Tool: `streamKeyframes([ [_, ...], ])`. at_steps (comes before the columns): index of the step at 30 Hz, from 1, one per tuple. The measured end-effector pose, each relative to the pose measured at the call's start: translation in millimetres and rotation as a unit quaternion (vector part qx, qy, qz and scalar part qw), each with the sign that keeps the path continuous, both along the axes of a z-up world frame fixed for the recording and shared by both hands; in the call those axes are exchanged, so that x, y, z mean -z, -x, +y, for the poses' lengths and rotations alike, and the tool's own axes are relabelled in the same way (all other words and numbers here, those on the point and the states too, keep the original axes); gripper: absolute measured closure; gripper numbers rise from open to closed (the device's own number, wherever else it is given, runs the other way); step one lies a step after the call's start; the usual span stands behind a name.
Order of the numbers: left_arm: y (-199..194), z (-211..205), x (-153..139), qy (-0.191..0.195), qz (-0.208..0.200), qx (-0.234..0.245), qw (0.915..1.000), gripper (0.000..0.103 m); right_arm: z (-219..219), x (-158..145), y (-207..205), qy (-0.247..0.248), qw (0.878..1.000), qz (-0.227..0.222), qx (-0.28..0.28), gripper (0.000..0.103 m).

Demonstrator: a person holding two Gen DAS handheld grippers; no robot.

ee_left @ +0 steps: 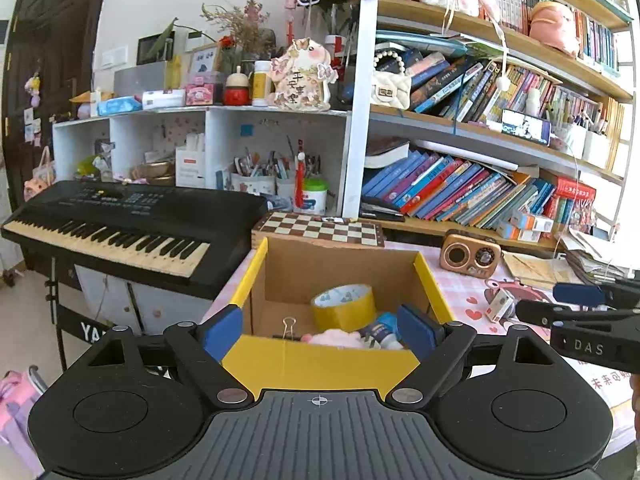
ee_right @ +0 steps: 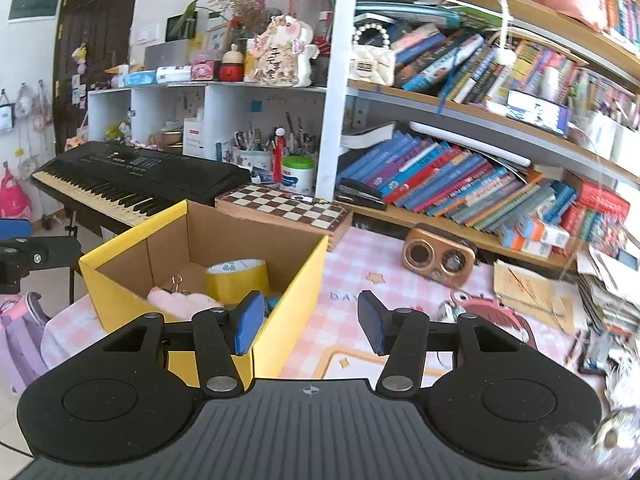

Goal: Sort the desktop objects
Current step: 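Withdraw both open tools from the yellow box back over the mat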

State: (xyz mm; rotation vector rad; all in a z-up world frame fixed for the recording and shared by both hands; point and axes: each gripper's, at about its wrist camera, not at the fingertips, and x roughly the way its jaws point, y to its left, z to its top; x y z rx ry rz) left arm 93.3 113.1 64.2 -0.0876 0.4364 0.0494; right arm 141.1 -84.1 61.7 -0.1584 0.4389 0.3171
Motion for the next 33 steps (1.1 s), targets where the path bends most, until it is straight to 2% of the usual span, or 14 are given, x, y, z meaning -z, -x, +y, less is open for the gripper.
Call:
streamKeyframes([
  [15,50.3,-13.6,22.6,0.007,0.029,-0.001,0.9996,0.016,-11.9,33.9,69.5,-0.003,0.999,0.015,0.037,0.050],
  [24,72.0,-25.3,32.1,0.000,0.037,0.005,0.9993,0.016,-14.4,52.1,100.0,0.004,0.999,0.032,0.036,0.049],
  [33,87.9,-39.2,45.1,-0.002,0.064,0.028,0.9976,0.016,-15.9,65.6,125.5,0.010,0.998,0.054,0.035,0.046],
])
